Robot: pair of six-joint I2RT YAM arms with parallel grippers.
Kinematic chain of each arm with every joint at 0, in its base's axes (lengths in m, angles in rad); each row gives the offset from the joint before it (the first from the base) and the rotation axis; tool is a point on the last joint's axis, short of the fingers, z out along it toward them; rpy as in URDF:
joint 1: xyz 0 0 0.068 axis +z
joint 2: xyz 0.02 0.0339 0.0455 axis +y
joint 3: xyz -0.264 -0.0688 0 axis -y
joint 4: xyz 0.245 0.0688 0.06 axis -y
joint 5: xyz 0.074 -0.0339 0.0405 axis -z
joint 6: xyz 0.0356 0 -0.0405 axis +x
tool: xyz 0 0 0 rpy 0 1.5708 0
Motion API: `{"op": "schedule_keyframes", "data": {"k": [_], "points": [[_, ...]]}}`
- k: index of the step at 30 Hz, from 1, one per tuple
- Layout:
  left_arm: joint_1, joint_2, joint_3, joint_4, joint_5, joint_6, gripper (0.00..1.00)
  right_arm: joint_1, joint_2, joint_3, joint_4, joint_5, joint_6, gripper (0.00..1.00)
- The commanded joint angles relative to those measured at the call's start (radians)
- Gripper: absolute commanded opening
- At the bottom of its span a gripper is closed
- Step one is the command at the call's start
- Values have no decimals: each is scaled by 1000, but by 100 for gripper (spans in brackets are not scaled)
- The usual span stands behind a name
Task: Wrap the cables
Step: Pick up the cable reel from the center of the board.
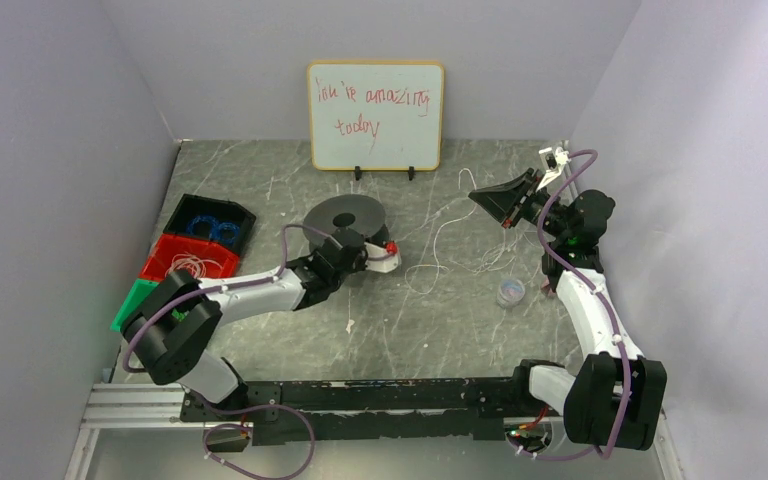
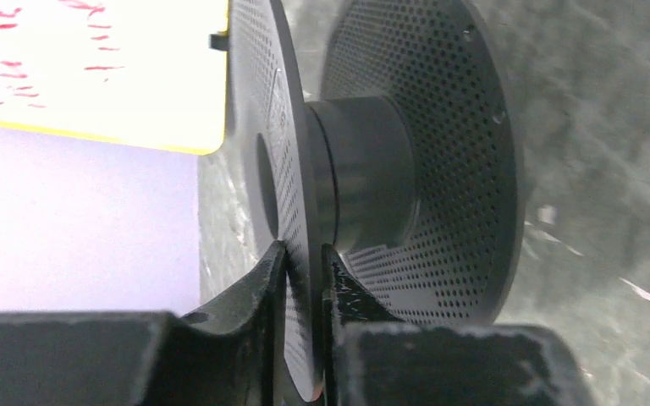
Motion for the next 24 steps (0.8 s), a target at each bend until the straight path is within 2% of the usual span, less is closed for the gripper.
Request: {"op": "schedule_keyframes", "data": {"k": [1, 3, 4, 9, 17, 24], "points": [[14, -38, 79, -120, 66, -88, 13, -2, -16, -2, 56, -11, -3, 0], [26, -65, 129, -178, 86, -106, 3, 2, -12, -3, 58, -11, -2, 0], [38, -78, 156, -210, 102, -117, 3, 6, -9, -3, 55, -9, -2, 0], [91, -118, 277, -351, 183, -179, 3, 58, 19, 9, 25, -15, -18, 0], [117, -146, 369, -411, 181, -244, 3, 239, 85, 31, -113, 4, -98, 0], [134, -159, 451, -511, 256, -326, 3, 335, 186, 48, -114, 43, -101, 0]]}}
